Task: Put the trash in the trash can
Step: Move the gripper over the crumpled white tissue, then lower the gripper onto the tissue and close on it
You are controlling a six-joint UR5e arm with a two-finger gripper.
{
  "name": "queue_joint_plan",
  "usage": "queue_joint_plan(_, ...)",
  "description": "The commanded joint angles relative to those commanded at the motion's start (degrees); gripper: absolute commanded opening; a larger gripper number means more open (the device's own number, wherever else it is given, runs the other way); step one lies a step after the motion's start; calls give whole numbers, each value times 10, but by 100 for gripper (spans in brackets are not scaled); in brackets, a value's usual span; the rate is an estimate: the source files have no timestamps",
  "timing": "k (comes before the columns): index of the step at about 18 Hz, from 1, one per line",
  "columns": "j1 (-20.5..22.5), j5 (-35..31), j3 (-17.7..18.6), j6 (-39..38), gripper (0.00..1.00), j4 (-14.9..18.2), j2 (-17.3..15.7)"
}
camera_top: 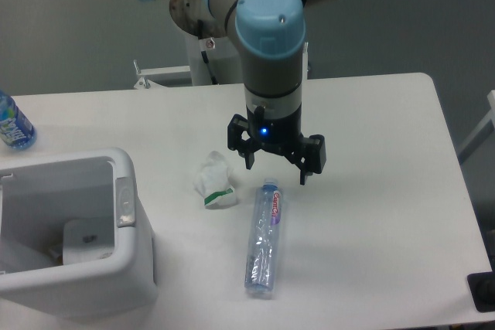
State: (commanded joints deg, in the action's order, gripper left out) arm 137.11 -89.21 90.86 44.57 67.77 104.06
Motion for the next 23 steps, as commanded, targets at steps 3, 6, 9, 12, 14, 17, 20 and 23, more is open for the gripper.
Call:
queue_joint_plan(3, -17, 5, 57, -24, 100, -14, 1)
queue_joint_plan(6, -45, 25, 101, -26, 100, -14, 12)
queue_joint_plan(9, -67, 28, 116, -51, 100, -17, 27)
queue_joint_plan(12, -75, 27, 121, -65, 100, -21, 45)
queue_joint_plan(14, -78, 26, 121, -70, 100, -23, 48)
queue_joint_plan(17, -76, 18, 122, -70, 100, -22, 57)
queue_joint_plan(20, -76, 1, 124, -68, 100, -22, 60)
queue_joint_plan(23, -76, -4, 121, -67, 100, -23, 64)
